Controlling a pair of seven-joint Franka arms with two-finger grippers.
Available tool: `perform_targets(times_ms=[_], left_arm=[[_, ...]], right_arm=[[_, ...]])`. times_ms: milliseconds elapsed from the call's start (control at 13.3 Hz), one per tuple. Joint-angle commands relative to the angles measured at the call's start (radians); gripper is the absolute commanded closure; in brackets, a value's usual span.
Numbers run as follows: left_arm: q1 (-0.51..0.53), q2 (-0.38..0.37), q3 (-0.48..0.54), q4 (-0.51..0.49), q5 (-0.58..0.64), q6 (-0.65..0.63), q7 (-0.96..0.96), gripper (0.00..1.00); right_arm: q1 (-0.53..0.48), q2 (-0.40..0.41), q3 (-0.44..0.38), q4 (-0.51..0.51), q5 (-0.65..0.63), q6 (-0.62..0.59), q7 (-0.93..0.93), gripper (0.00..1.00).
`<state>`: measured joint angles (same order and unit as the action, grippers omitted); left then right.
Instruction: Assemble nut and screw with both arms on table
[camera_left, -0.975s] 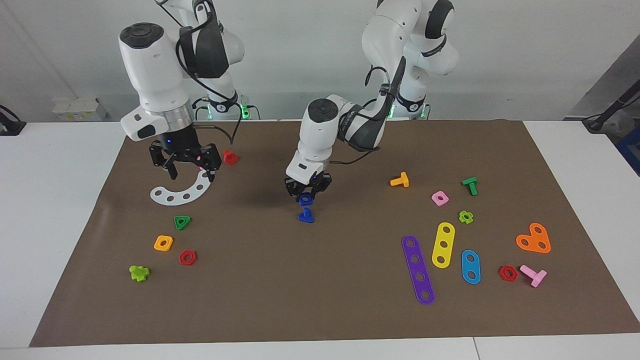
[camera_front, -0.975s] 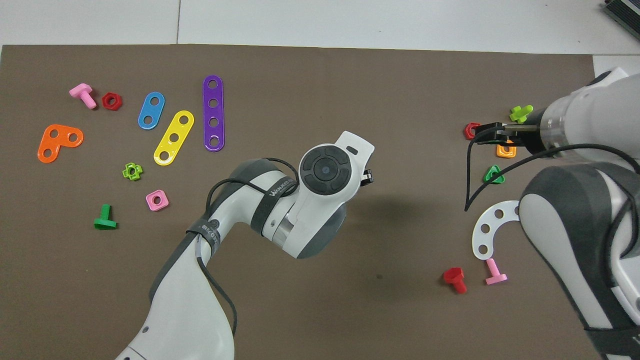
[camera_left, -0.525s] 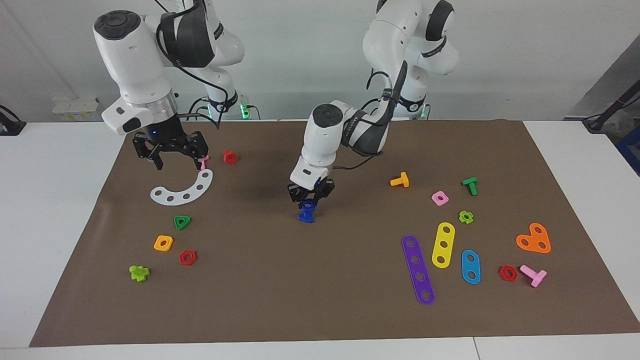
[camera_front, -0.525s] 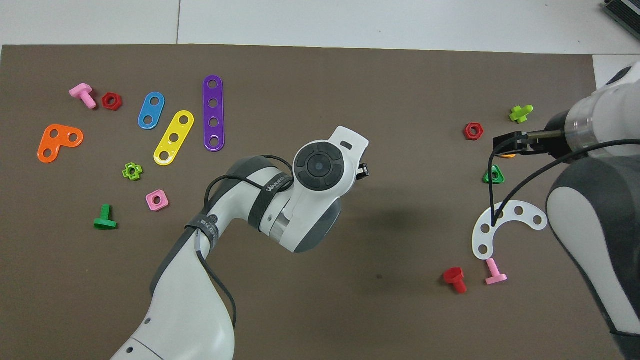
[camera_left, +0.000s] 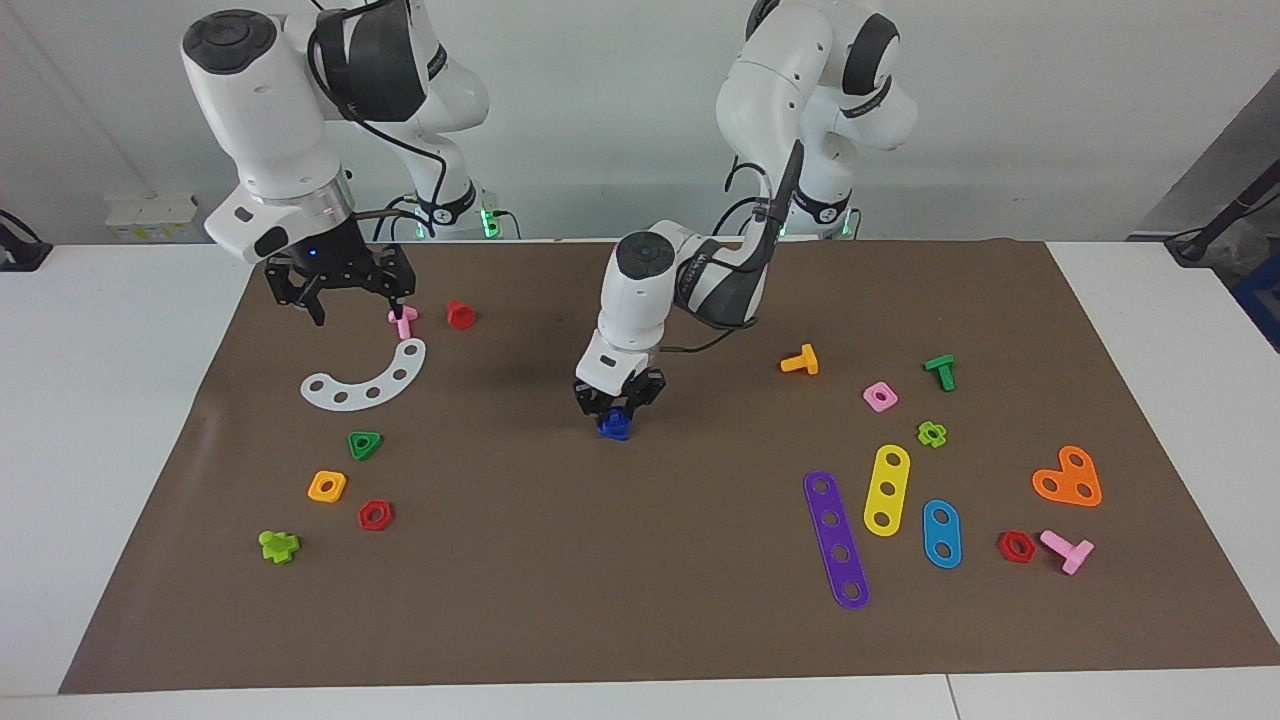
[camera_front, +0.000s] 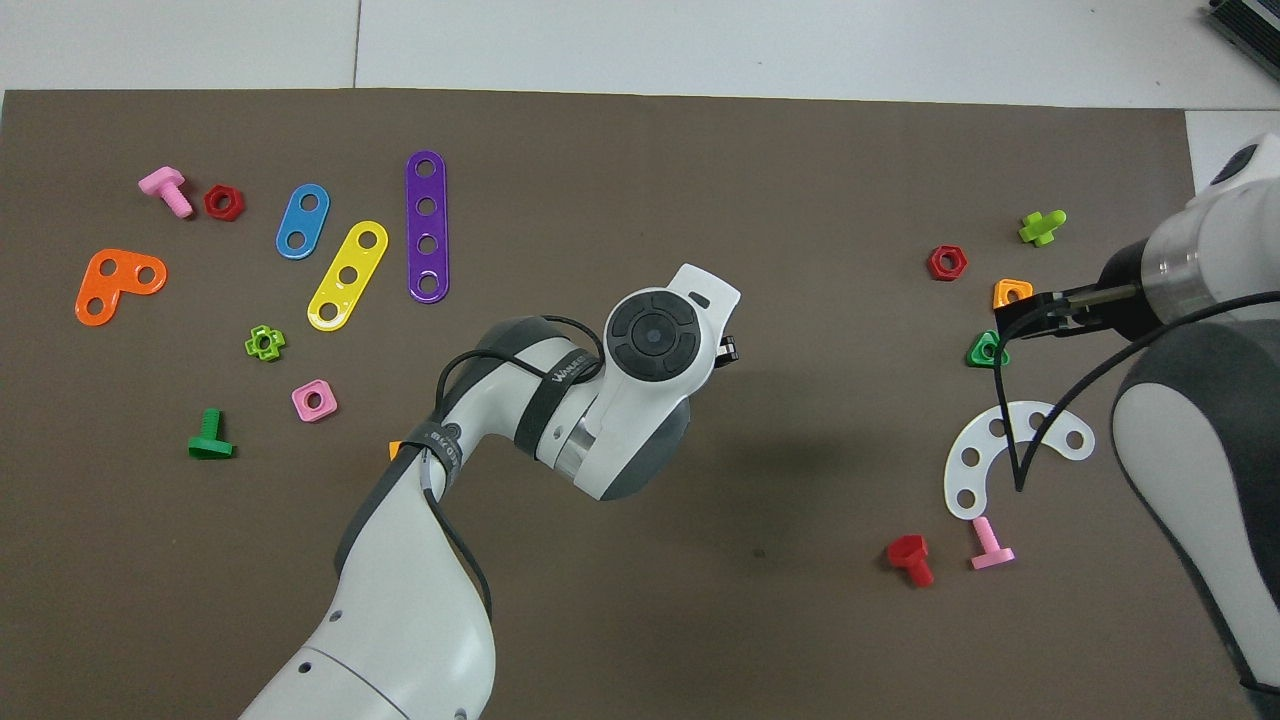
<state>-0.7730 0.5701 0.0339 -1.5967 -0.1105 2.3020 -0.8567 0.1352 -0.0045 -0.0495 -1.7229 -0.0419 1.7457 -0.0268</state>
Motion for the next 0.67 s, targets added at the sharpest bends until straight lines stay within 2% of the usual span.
perform_targets(times_ms=[0, 75, 150, 225, 450, 600], left_arm=[[-0.009, 0.020, 0.011, 0.031, 0.018, -0.002, 0.004, 1.00], [0.000, 0.022, 0.009, 0.034, 0.018, 0.007, 0.004, 0.82], [0.003, 0.030, 0.011, 0.040, 0.020, 0.005, 0.005, 0.27], [0.003, 0.031, 0.009, 0.052, 0.037, 0.001, 0.013, 0.00], [0.043, 0.016, 0.012, 0.078, 0.041, -0.042, 0.018, 0.00], [0.130, -0.051, 0.011, 0.115, 0.048, -0.209, 0.042, 0.00]], right_arm=[[-0.017, -0.012, 0.008, -0.003, 0.023, -0.017, -0.042, 0.00], [-0.017, -0.012, 0.008, -0.001, 0.023, -0.018, -0.042, 0.00], [-0.019, -0.015, 0.008, -0.001, 0.025, -0.018, -0.042, 0.00], [-0.019, -0.017, 0.008, -0.001, 0.025, -0.018, -0.042, 0.00], [-0.020, -0.017, 0.008, 0.002, 0.028, -0.015, -0.033, 0.00], [-0.019, -0.017, 0.007, 0.005, 0.027, -0.018, -0.006, 0.00]])
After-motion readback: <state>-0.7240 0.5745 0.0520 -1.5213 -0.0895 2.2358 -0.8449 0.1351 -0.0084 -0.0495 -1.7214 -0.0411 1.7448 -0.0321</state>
